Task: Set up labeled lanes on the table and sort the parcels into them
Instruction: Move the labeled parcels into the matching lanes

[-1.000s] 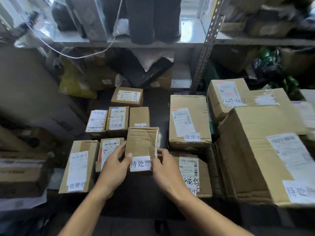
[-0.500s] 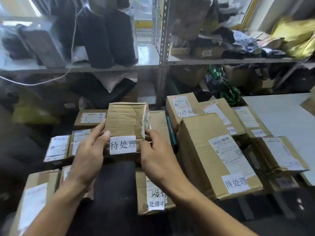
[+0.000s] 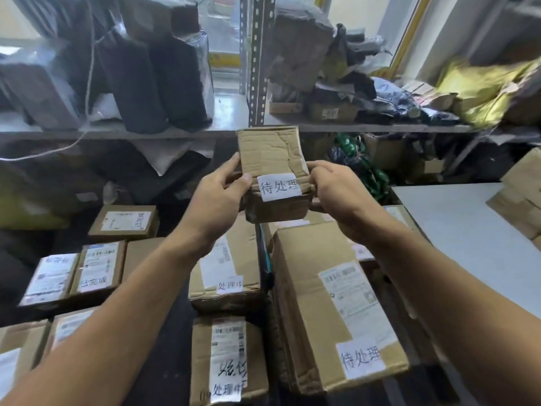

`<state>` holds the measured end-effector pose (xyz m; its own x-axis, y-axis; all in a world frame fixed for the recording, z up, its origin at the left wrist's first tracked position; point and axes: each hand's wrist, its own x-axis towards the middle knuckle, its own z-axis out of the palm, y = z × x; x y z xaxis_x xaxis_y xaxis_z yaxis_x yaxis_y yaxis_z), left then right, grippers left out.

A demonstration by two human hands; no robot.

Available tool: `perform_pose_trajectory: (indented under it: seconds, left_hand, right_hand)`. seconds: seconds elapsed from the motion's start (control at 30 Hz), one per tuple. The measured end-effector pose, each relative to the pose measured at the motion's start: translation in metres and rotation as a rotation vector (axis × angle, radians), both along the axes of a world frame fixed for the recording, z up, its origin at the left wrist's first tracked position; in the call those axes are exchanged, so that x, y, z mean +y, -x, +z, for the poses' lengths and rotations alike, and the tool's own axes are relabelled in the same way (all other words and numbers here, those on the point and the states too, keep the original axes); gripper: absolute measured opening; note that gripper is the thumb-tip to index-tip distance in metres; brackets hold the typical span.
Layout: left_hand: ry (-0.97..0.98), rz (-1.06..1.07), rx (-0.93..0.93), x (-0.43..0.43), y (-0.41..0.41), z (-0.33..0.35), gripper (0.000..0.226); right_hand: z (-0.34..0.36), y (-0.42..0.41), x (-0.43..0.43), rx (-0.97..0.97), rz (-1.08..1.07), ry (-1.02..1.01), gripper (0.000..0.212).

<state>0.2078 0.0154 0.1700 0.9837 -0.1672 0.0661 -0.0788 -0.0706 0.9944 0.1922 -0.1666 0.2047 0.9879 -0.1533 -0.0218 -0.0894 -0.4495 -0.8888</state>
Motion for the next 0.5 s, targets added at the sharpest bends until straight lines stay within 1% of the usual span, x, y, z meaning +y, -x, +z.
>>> perform_pose_trajectory:
  seconds: [0.17,0.27,0.5]
  left_hand:
    - [-0.035,0.069,0.051,-0.045,-0.04,-0.015,0.04]
    - [-0.065,0.068,0.123,-0.068,-0.062,-0.029,0.045]
    - [-0.076,0.083,0.279,-0.098,-0.079,-0.07,0.039]
  right_hand:
    - [-0.014,-0.038,-0.046,0.091,0.036,-0.062,0.038]
    - [-0.026,-0.06,-0.068,0.109,0.033,-0.016,0.04]
    - [-0.083,-0.092,-0.099,0.237,0.098,0.019,0.041]
